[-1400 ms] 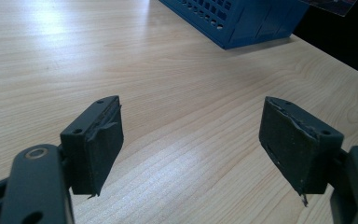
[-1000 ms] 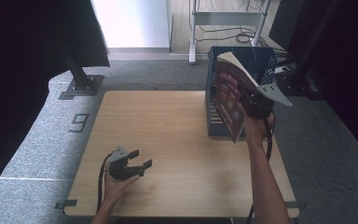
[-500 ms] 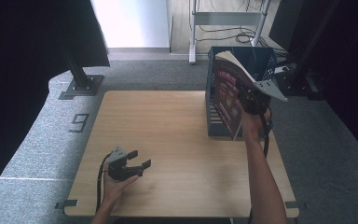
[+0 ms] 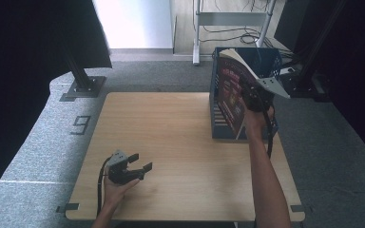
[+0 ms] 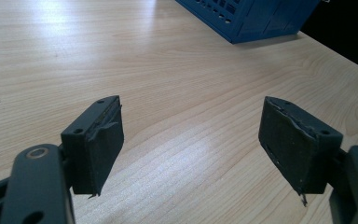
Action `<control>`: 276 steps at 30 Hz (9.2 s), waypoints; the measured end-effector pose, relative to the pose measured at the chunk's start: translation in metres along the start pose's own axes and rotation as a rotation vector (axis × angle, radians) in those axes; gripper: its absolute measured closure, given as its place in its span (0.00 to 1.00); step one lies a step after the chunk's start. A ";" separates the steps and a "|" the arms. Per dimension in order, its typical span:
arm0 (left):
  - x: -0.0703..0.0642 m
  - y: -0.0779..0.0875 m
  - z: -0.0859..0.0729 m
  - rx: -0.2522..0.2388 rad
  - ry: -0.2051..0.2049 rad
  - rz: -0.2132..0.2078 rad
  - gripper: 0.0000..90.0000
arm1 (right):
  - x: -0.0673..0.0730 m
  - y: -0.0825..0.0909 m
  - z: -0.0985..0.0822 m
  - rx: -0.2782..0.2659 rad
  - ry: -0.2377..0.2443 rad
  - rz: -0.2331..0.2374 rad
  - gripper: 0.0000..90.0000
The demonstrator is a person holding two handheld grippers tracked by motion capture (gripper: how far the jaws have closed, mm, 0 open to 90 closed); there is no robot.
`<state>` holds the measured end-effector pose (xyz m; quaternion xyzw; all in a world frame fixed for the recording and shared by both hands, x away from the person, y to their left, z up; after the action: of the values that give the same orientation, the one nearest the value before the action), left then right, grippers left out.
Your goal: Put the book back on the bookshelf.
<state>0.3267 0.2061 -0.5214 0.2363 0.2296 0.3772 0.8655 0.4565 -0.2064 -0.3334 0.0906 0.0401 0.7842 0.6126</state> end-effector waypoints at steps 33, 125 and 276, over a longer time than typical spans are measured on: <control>0.002 -0.002 -0.002 0.007 0.004 0.006 0.24 | -0.013 -0.052 0.004 -0.026 -0.036 -0.061 0.91; -0.003 -0.002 -0.003 0.009 -0.004 0.008 0.25 | 0.020 -0.099 -0.073 0.120 0.118 0.006 0.84; -0.009 -0.011 -0.009 0.067 -0.037 -0.007 0.26 | 0.026 0.063 -0.220 0.378 0.089 0.287 0.53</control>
<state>0.3222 0.1946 -0.5330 0.2714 0.2267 0.3619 0.8625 0.3488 -0.1861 -0.5358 0.1736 0.1998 0.8450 0.4647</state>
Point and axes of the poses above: each handheld gripper's, and its own axes: y roughly backward along the jaws, z roughly out of its top, x roughly to its left, the point moved 3 cm from there along -y, roughly forward along the jaws, and after that the axes turned 8 degrees about x, right-handed, at the moved point
